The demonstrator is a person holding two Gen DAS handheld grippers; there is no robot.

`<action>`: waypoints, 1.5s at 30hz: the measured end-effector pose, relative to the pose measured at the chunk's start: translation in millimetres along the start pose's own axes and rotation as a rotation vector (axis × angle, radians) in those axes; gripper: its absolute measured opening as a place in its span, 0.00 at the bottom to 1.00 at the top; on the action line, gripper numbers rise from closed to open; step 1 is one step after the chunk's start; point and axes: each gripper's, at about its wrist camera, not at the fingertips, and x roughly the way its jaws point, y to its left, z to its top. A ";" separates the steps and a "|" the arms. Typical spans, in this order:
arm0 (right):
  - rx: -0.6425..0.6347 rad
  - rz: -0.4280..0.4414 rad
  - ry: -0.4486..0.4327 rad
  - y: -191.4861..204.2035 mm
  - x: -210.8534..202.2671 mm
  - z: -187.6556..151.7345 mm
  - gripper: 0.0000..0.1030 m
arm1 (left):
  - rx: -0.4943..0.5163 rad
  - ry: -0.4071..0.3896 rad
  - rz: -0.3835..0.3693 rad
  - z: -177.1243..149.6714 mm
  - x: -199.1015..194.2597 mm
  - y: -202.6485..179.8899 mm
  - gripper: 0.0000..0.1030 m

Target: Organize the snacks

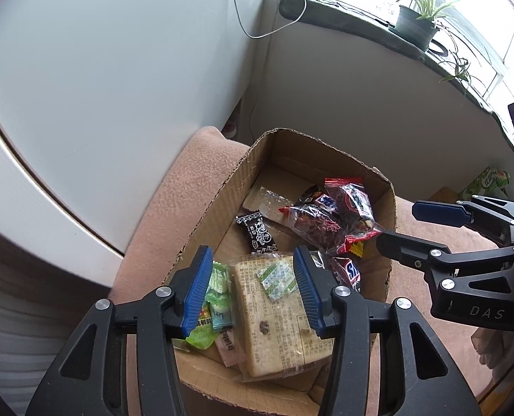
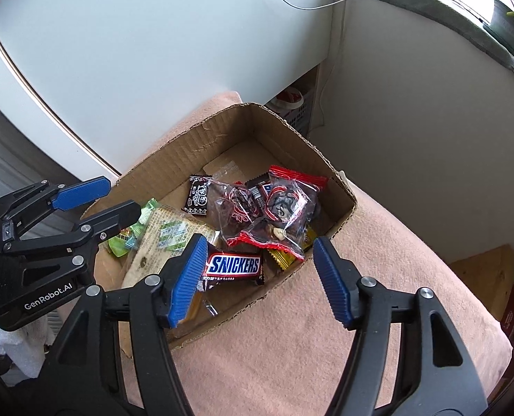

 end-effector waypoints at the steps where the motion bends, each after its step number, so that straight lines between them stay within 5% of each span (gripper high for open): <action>1: 0.001 0.001 -0.005 -0.5 -4.5 -2.7 0.64 | -0.001 -0.003 0.003 -1.5 -2.8 -0.5 0.46; 17: 0.042 0.003 -0.084 3.9 -63.0 -53.9 0.65 | -0.040 -0.060 0.036 -33.9 -61.0 -16.9 0.59; 21: 0.043 -0.014 -0.128 7.3 -76.1 -67.1 0.90 | -0.051 -0.081 0.064 -42.7 -75.4 -18.2 0.61; 45: 0.080 -0.067 -0.146 2.2 -93.1 -100.5 0.90 | -0.071 -0.056 0.131 -67.9 -91.4 -23.3 0.62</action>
